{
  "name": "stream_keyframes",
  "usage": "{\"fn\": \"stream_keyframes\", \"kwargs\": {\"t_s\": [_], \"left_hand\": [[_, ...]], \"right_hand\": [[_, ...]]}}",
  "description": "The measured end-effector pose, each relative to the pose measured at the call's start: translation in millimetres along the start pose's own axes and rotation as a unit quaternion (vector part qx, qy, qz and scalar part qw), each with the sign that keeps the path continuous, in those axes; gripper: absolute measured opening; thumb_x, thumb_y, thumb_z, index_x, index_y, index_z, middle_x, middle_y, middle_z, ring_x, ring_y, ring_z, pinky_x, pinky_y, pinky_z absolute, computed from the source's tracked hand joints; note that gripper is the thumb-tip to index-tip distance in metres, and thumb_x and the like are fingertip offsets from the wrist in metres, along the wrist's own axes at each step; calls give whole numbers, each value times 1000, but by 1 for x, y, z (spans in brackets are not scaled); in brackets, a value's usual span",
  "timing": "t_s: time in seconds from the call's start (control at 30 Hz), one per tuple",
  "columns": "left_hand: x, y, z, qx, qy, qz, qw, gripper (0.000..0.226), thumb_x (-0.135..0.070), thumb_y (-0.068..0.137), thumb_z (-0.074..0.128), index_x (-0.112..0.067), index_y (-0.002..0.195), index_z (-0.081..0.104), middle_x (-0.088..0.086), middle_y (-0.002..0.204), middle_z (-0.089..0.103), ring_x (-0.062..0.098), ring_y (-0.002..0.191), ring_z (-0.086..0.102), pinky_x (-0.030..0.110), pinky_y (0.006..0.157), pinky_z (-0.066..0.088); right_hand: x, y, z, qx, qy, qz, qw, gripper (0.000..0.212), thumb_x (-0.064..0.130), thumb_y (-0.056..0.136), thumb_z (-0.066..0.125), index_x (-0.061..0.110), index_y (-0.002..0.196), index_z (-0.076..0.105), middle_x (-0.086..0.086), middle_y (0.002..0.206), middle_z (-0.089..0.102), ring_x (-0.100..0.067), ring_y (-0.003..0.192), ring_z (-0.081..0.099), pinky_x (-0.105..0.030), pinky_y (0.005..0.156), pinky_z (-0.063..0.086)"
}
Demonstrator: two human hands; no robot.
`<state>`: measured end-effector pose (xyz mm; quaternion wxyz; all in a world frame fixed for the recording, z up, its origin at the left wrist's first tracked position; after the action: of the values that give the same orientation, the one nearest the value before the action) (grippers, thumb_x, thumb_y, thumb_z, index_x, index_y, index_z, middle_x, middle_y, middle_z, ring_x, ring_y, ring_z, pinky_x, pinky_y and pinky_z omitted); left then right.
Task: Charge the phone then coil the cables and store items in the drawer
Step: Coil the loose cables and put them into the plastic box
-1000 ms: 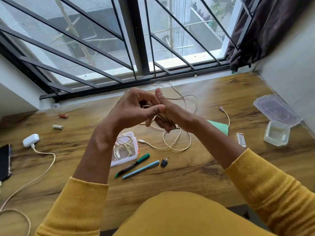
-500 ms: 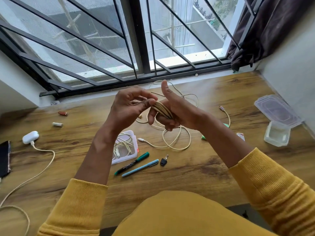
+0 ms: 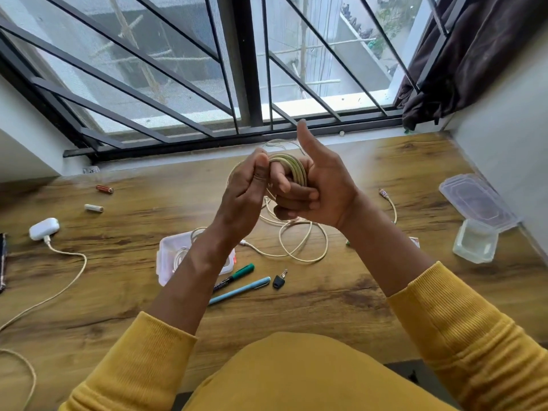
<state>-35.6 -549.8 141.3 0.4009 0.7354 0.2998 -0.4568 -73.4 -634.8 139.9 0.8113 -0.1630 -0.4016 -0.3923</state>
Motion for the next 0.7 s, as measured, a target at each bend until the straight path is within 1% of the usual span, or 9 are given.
{"fn": "stream_keyframes", "kwargs": {"t_s": [0.1, 0.17, 0.23, 0.33, 0.43, 0.5, 0.57, 0.63, 0.7], "left_hand": [[-6, 1, 2, 2, 9, 10, 1000, 52, -44, 110, 34, 1, 91, 53, 23, 83, 51, 41, 78, 47, 56, 72, 44], [-10, 1, 1, -5, 21, 10, 1000, 51, -42, 110, 35, 1, 89, 55, 21, 80, 54, 34, 74, 50, 51, 70, 44], [-10, 1, 0, -22, 22, -5, 1000, 53, -40, 111, 37, 4, 91, 57, 16, 76, 61, 26, 72, 60, 47, 66, 49], [-5, -3, 0, -50, -25, -44, 997, 53, -35, 114, 36, 12, 96, 54, 3, 68, 68, 24, 61, 67, 38, 56, 54], [-6, -5, -11, -118, 7, -39, 992, 49, -37, 112, 35, 1, 87, 55, 3, 69, 56, 20, 63, 53, 42, 59, 45], [-5, -5, -18, -149, 30, -41, 987, 46, -39, 111, 34, -6, 86, 54, 3, 69, 50, 18, 64, 47, 44, 60, 41], [1, -4, -24, -174, 53, -54, 982, 46, -41, 110, 34, -9, 84, 54, 4, 69, 50, 17, 65, 48, 47, 62, 43], [10, -2, -30, -191, 92, -76, 974, 49, -47, 108, 33, -13, 80, 54, 0, 68, 54, 18, 64, 52, 51, 65, 49], [17, -1, -33, -201, 140, -105, 964, 50, -51, 108, 30, -20, 75, 53, -4, 68, 57, 23, 68, 58, 54, 70, 52]], "right_hand": [[3, -2, 2, 7, 5, 1, 1000, 98, 73, 104, 4, 0, 72, 62, -2, 41, 19, -18, 36, 16, -38, 53, 19], [3, -2, 0, -2, 2, 6, 1000, 100, 73, 104, 3, 2, 70, 65, -3, 40, 23, -18, 36, 17, -38, 54, 20], [2, 1, -3, -24, -2, 10, 1000, 100, 72, 104, 5, 3, 72, 69, -4, 42, 38, -18, 37, 30, -35, 55, 30], [3, 3, -10, -90, 5, 9, 996, 91, 72, 104, 20, 2, 80, 72, -8, 55, 58, -20, 48, 55, -35, 65, 49], [9, -5, -25, -204, 11, -24, 979, 69, 67, 104, 39, 6, 94, 70, -10, 78, 66, -22, 64, 61, -35, 65, 55], [14, -15, -37, -286, -40, -43, 957, 59, 64, 105, 43, 11, 104, 69, -14, 97, 68, -24, 77, 67, -37, 65, 58], [19, -20, -44, -332, -129, -46, 933, 55, 60, 105, 46, 11, 114, 68, -15, 112, 69, -25, 89, 69, -42, 69, 61], [27, -21, -44, -355, -242, -65, 901, 47, 50, 105, 56, 7, 121, 65, -20, 118, 68, -26, 95, 70, -43, 71, 63], [35, -20, -38, -362, -353, -94, 858, 36, 37, 101, 69, 6, 119, 64, -23, 114, 67, -26, 93, 72, -43, 71, 65]]}}
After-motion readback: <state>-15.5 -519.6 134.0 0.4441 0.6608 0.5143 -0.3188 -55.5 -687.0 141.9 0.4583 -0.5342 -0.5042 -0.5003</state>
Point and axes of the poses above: each hand's wrist, its own y-axis towards the middle knuckle, its own z-axis out of the palm, x = y × z, the point moved 7 cm from there along y, towards the middle knuckle
